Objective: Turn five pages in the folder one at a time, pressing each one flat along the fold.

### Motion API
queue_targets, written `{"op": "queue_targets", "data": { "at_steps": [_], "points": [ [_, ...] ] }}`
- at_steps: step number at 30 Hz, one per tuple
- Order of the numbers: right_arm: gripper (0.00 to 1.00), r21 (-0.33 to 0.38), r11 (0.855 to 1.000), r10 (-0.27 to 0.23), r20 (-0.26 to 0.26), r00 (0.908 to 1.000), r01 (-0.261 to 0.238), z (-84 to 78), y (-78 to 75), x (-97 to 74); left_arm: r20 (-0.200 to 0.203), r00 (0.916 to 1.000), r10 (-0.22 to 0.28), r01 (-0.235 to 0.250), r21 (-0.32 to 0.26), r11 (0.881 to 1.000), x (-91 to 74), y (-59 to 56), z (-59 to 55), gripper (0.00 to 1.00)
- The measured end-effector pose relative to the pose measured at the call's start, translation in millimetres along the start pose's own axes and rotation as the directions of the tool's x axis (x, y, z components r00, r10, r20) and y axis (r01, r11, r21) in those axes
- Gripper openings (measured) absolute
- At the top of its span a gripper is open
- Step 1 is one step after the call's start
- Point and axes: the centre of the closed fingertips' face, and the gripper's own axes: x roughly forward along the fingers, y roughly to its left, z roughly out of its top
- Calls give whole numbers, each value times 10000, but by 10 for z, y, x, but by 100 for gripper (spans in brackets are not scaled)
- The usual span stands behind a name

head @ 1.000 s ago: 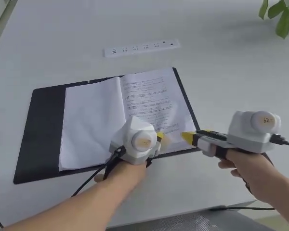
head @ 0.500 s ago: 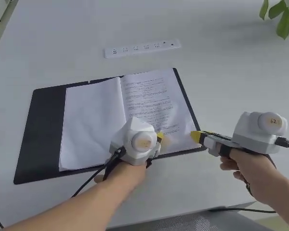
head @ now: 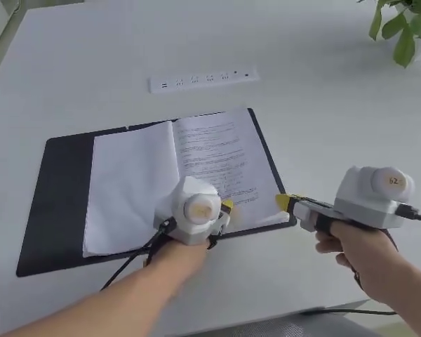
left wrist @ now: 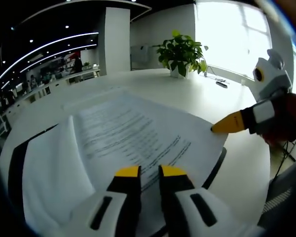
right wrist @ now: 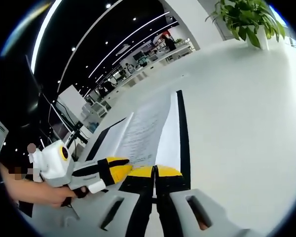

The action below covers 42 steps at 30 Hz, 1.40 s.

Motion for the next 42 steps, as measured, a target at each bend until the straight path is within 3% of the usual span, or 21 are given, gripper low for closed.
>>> {"op": "queue_targets", "data": {
  "at_steps": [3,10,16,25,31,42],
  "points": [
    [0,146,9996,247,199,9995,-250,71,86,-14,-43,9997,225,-227,-435,9988,-106,114,7,15],
    [0,-16,9910,1336,510,9897,-1337,179,511,-15,326,9985,441,-419,-651,9970,-464,307,97,16],
    [0,-284,9736,2278,493,9725,-2266,187,1002,23,694,9948,739,-694,-639,9955,-818,517,153,17],
    [0,-402,9417,3354,293,9416,-3341,64,1743,275,1112,9834,1433,-1339,-876,9871,-1432,915,101,17],
    [0,-419,9301,3645,-156,9311,-3648,-109,2088,505,1202,9748,1877,-1752,-1068,9787,-1750,1141,-8,17],
    [0,-240,9319,3584,-915,9291,-3618,-397,2422,962,1307,9574,2576,-2385,-1456,9602,-2204,1538,-206,17]
  ]
}}
